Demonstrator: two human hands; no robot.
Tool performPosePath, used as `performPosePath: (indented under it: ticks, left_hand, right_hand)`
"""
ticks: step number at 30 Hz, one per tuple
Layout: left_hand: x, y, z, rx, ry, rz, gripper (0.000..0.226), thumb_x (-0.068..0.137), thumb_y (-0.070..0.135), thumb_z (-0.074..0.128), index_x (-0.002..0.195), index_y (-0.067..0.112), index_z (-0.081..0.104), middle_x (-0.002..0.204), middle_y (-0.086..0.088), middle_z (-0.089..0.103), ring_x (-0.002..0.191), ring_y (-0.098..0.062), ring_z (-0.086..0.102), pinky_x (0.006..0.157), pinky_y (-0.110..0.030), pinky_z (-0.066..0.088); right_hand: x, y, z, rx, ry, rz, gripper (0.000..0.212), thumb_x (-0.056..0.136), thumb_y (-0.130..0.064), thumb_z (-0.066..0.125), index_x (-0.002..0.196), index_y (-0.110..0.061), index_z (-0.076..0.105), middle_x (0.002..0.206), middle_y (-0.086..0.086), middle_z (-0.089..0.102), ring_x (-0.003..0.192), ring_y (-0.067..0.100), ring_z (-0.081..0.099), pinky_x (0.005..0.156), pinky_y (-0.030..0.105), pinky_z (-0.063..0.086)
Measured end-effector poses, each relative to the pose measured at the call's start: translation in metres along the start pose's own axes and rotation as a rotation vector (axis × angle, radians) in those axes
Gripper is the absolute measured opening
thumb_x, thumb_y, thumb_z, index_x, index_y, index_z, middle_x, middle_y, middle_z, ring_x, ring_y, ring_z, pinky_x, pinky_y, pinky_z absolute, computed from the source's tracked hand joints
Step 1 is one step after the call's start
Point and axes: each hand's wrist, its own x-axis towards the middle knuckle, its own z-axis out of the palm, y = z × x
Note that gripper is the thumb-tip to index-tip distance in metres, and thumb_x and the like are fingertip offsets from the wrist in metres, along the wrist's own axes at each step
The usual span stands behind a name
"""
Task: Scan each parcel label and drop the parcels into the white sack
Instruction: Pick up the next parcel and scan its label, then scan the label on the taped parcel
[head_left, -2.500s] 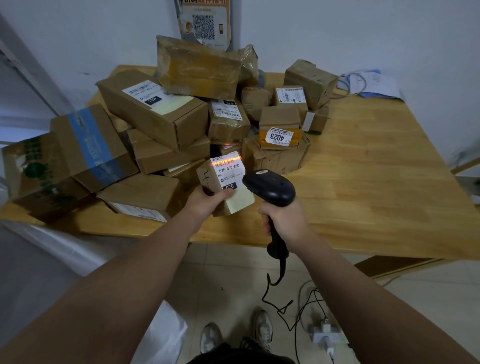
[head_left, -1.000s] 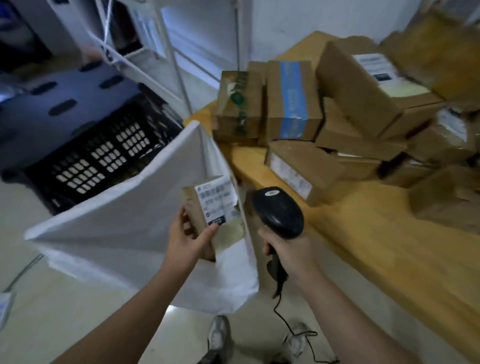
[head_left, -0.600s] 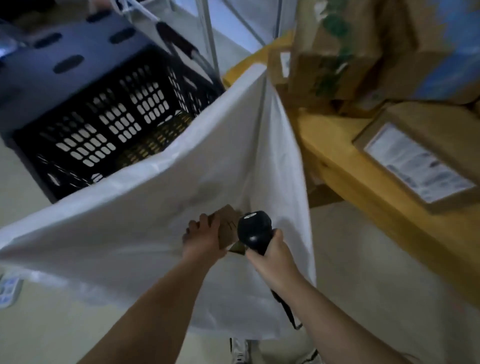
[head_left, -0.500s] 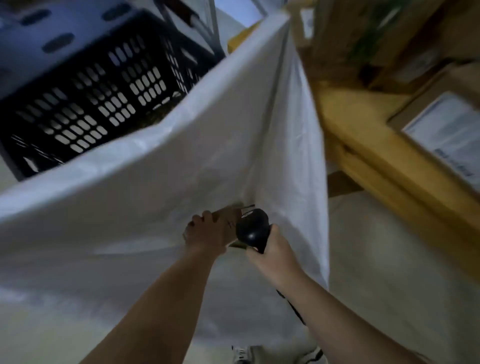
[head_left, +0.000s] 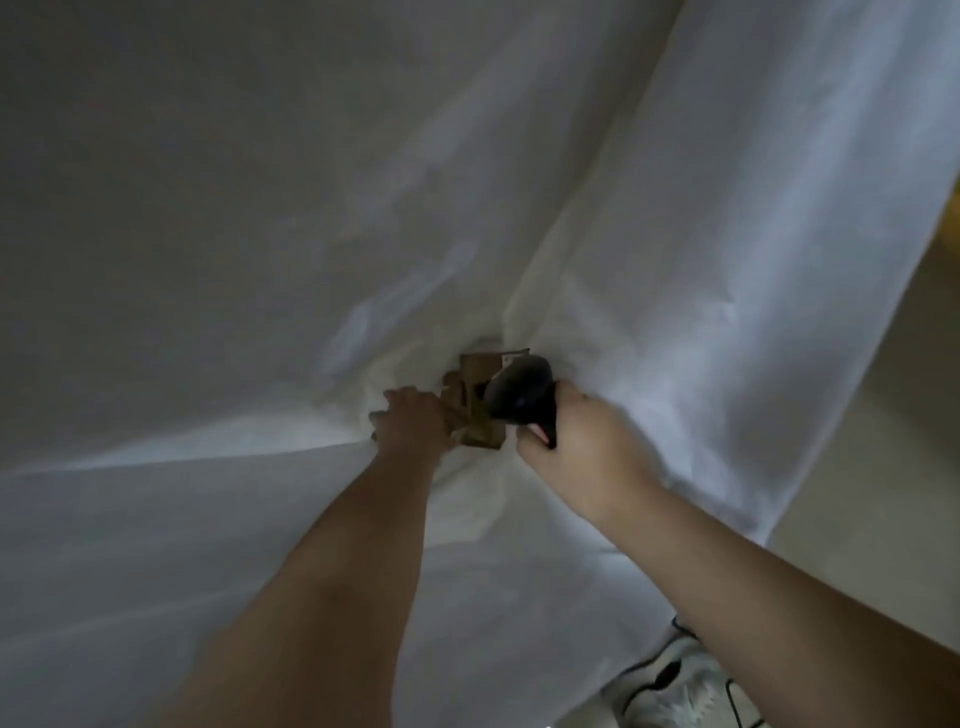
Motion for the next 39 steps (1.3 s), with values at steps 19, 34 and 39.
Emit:
performPosePath:
  ticks: [19, 34, 39]
  left_hand:
    - [-0.264, 0.047, -0.203, 0.282, 0.572, 0.574, 0.034, 0.099, 0.026, 0.041, 0.129, 0.012, 0.045, 0.132, -0.01, 0.044, 0.122, -0.03, 0.042, 0.096, -0.037, 0.036]
    - [-0.428, 0.213, -0.294, 0.342, 0.81, 0.894, 0.048, 0.098, 0.035, 0.043, 0.142, 0.017, 0.035, 0.147, -0.009, 0.035, 0.136, -0.028, 0.033, 0.107, -0.04, 0.033]
    - [-0.451, 0.268, -0.303, 0.317, 0.84, 0.932, 0.042, 0.097, 0.038, 0.045, 0.135, 0.02, 0.041, 0.135, -0.006, 0.044, 0.127, -0.025, 0.041, 0.102, -0.038, 0.038]
  right_hand:
    - [-0.153, 0.005, -0.183, 0.424, 0.355, 0.088, 0.018, 0.087, -0.025, 0.064, 0.094, -0.014, 0.052, 0.071, 0.0, 0.056, 0.067, 0.017, 0.056, 0.052, 0.027, 0.036]
    - [-0.294, 0.109, -0.315, 0.64, 0.732, 0.233, 0.019, 0.085, -0.021, 0.07, 0.089, -0.015, 0.052, 0.07, -0.002, 0.057, 0.067, 0.014, 0.056, 0.056, 0.028, 0.04]
    - [-0.318, 0.15, -0.347, 0.717, 0.784, 0.221, 0.015, 0.083, -0.021, 0.07, 0.087, -0.022, 0.055, 0.072, 0.001, 0.063, 0.07, 0.018, 0.062, 0.062, 0.032, 0.046]
